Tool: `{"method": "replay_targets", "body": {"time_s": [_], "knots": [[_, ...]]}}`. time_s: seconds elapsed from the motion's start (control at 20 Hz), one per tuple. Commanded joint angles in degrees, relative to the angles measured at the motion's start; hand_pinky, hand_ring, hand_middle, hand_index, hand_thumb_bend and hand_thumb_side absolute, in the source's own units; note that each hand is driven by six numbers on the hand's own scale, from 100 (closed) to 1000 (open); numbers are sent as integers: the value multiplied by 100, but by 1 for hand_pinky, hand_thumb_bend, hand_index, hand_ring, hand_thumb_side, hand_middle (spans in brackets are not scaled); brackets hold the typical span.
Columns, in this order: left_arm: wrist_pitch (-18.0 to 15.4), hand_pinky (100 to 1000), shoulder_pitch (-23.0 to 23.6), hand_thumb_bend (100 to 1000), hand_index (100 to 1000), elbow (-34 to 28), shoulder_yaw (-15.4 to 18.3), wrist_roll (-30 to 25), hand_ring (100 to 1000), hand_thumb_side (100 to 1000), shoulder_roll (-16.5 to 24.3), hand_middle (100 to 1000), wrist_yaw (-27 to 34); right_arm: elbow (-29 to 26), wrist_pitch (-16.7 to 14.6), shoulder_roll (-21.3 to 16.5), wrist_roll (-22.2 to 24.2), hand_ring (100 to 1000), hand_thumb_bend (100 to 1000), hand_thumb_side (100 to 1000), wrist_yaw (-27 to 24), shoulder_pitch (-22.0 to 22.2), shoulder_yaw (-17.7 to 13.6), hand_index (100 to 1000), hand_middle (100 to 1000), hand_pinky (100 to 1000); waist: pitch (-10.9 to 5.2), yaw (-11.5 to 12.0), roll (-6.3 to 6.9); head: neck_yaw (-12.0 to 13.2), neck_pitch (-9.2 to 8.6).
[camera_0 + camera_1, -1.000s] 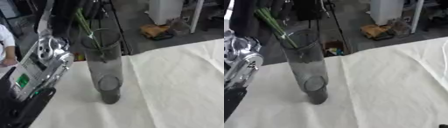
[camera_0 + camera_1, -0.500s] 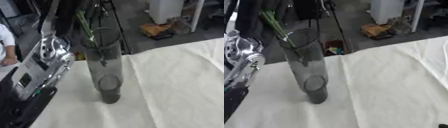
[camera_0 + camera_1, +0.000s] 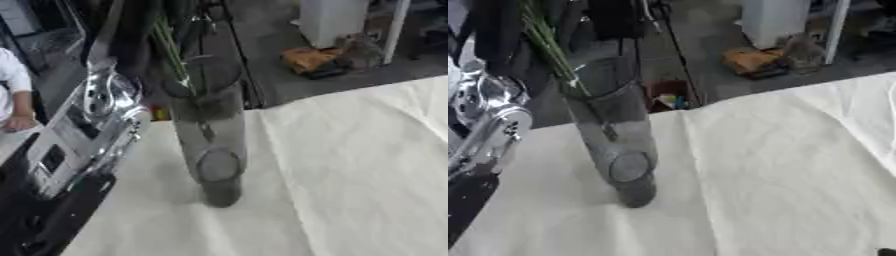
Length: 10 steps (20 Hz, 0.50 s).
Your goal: Arrange flowers into the vase.
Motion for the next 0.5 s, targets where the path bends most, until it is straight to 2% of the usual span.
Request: {"method": "replay_targets", "body": {"time_s": [0.05,0.1,0.15,0.35,0.5], "knots": [[85,100,-81,100,374,-76,57,-118,100,782,168,120,-30,-60,12,-19,2,968,100,884,30,-38,2,902,540,843,-114,11,-38,4,-54],[104,100,-79,100,389,-79,62,-136,100,786,172,131,-44,-60,16,-17,2,969,100,887,37,-39,3,902,539,843,-112,13,-38,4,-50],[118,100,-74,100,447,-86,63,-155,113,790,177,180,-57,-60,19,-15,2,969,100,887,45,-40,4,902,539,844,-110,15,-36,3,-53],[135,100,-58,100,507,-106,69,-214,191,796,184,248,-78,-60,22,-5,2,970,100,886,74,-42,5,903,538,844,-102,15,-35,2,-63],[71,142,-57,100,583,-133,80,-260,254,793,185,293,-34,-60,24,0,2,970,100,886,89,-43,7,903,538,845,-98,18,-36,3,-66]]}}
